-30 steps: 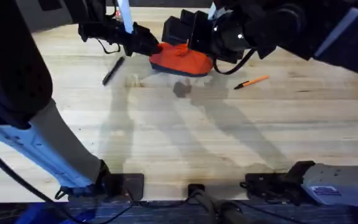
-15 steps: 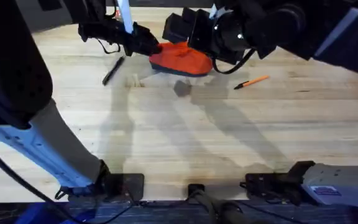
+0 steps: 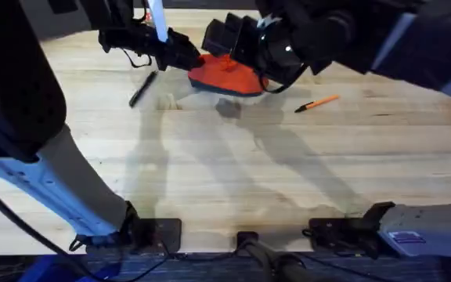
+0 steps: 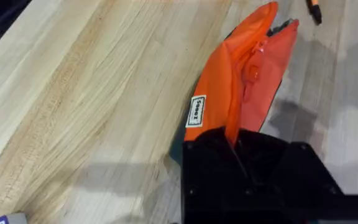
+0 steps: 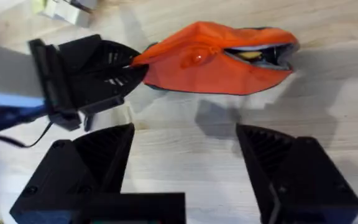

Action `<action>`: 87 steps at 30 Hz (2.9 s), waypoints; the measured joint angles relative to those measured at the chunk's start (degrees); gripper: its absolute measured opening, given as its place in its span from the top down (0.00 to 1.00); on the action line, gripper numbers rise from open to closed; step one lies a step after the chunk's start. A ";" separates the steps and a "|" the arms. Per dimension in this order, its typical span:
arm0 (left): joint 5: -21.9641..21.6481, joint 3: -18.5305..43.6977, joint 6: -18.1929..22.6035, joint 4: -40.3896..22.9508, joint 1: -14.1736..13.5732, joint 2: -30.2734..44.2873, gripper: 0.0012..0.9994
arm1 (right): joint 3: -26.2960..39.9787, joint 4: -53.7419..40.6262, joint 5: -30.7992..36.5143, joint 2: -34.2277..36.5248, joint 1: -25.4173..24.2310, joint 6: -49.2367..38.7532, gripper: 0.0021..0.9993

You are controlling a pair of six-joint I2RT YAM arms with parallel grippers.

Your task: Unzip the bag, pick up the pens from the table one at a time and place them inside, then zip the bag closed.

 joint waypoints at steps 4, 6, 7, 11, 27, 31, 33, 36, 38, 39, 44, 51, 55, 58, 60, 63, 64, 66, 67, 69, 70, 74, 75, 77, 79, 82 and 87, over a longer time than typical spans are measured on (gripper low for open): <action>0.00 0.00 -0.02 0.01 0.00 -0.02 0.96 | 0.00 0.73 0.02 2.34 0.00 3.17 0.00; 0.00 0.00 -0.02 0.01 0.00 0.00 0.96 | 0.00 1.86 0.04 2.95 0.00 3.98 0.00; 0.00 0.00 -0.02 0.01 0.00 0.00 0.96 | 0.00 2.23 0.04 3.32 0.00 4.48 0.00; 0.00 0.00 -0.02 -0.02 0.00 -0.02 0.96 | 0.00 4.34 0.15 7.31 0.00 7.64 0.00; 0.00 0.00 -0.02 -0.04 0.00 -0.02 0.96 | 0.00 10.10 6.28 13.65 -0.57 11.82 0.03; 0.00 0.00 -0.02 -0.04 0.00 -0.02 0.96 | 0.00 11.01 7.13 14.97 -1.17 12.14 0.03; 0.00 0.00 -0.02 -0.04 0.00 0.00 0.96 | 0.00 11.38 7.30 15.74 -1.52 12.18 0.04; 0.00 0.00 -0.02 -0.04 0.00 -0.02 0.96 | 0.00 11.80 7.43 16.98 -2.06 12.51 0.04; 0.00 0.00 0.00 -0.04 0.00 -0.01 0.96 | 0.00 12.24 7.43 17.46 -2.35 12.66 0.05; 0.00 0.00 -0.02 -0.04 0.00 -0.02 0.96 | 0.00 12.48 7.43 17.56 -2.47 12.75 0.07; 0.02 0.00 -0.02 -0.04 0.00 0.00 0.96 | 0.00 13.70 7.59 17.58 -3.30 13.00 0.13; 0.11 0.00 -0.02 -0.04 0.00 -0.02 0.96 | 0.00 15.07 7.92 18.01 -3.61 13.19 0.24; 0.10 0.00 -0.02 -0.04 0.00 -0.01 0.96 | 0.00 15.03 8.55 18.59 -3.63 13.19 0.37; 0.09 0.00 -0.02 -0.04 0.00 -0.01 0.96 | 0.00 15.10 8.70 18.61 -3.63 13.20 0.39; 0.11 0.00 -0.02 -0.04 0.00 0.00 0.96 | 0.00 15.07 8.72 18.61 -3.63 13.19 0.44; 0.11 0.00 -0.02 -0.04 0.00 0.00 0.96 | 0.00 15.27 8.76 18.85 -3.69 13.19 0.52; 0.09 0.00 -0.02 -0.04 0.00 -0.02 0.96 | 0.00 15.30 8.83 19.03 -3.74 13.19 0.54; 0.09 0.00 -0.02 -0.04 0.00 -0.02 0.96 | 0.00 15.38 8.94 19.47 -3.87 13.19 0.59; 0.07 0.00 -0.02 -0.04 0.00 -0.02 0.96 | 0.00 15.36 8.98 19.71 -3.96 13.19 0.63; 0.02 0.00 -0.02 -0.04 -0.02 -0.02 0.96 | 0.00 15.25 9.06 19.94 -4.06 13.15 0.70; 0.02 0.00 -0.02 -0.04 0.00 0.00 0.96 | 0.00 15.05 9.14 19.98 -4.09 13.19 0.76; 0.01 0.00 -0.02 -0.02 0.00 0.00 0.96 | 0.00 15.03 9.11 19.98 -4.33 13.19 0.88; 0.02 0.00 -0.02 -0.05 0.00 -0.02 0.96 | 0.00 15.15 9.11 20.00 -4.33 13.19 0.91; 0.02 0.00 -0.02 -0.04 0.00 -0.02 0.96 | 0.00 15.48 9.09 19.98 -4.33 13.17 0.94; 0.04 0.00 -0.02 -0.06 0.00 -0.02 0.96 | 0.00 15.57 9.09 20.00 -4.33 13.19 0.97; 0.04 0.00 -0.02 -0.04 0.00 0.00 0.96 | 0.00 15.75 9.05 19.98 -4.33 13.17 0.97; 0.04 0.00 -0.02 -0.06 0.00 -0.02 0.96 | 0.00 16.00 8.49 20.00 -4.31 11.64 0.97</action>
